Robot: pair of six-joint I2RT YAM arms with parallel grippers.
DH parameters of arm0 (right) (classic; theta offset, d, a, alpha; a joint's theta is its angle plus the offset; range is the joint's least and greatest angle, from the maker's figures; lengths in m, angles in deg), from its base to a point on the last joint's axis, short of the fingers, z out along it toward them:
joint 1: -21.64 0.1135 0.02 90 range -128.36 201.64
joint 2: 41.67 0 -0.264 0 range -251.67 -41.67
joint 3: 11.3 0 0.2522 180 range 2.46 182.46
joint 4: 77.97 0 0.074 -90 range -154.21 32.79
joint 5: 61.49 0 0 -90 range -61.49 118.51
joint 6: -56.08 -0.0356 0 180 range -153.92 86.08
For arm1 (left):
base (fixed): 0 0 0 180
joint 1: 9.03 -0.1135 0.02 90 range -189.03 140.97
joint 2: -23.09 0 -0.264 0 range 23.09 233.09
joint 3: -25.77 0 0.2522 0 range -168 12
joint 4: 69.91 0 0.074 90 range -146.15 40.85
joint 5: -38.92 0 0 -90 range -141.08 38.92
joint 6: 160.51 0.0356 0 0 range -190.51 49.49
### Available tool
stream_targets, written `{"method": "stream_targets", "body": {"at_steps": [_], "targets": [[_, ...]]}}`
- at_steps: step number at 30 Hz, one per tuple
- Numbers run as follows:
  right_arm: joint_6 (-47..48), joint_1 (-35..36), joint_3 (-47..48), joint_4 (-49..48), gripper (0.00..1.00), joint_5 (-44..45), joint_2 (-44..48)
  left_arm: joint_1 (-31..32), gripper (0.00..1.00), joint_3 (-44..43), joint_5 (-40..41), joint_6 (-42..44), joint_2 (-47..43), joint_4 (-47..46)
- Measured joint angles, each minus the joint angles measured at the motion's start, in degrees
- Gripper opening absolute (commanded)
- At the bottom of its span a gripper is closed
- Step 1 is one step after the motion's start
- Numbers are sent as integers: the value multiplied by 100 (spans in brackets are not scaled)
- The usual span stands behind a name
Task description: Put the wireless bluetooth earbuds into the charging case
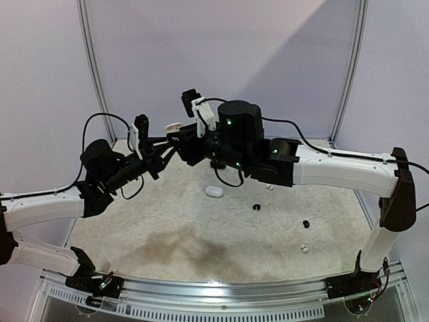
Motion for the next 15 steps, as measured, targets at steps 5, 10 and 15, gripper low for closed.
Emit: {"method": "stream_targets", "body": {"at_steps": [5,10,15], "targets": [[146,-55,203,247,51,90,52,0,0,0,-127,-17,-2,-42],[302,-166,695,796,55,-122,142,0,0,0,-341,254,-2,31],[249,-297,994,1311,58,-168,568,2,0,0,-914,2927,-28,826]]}}
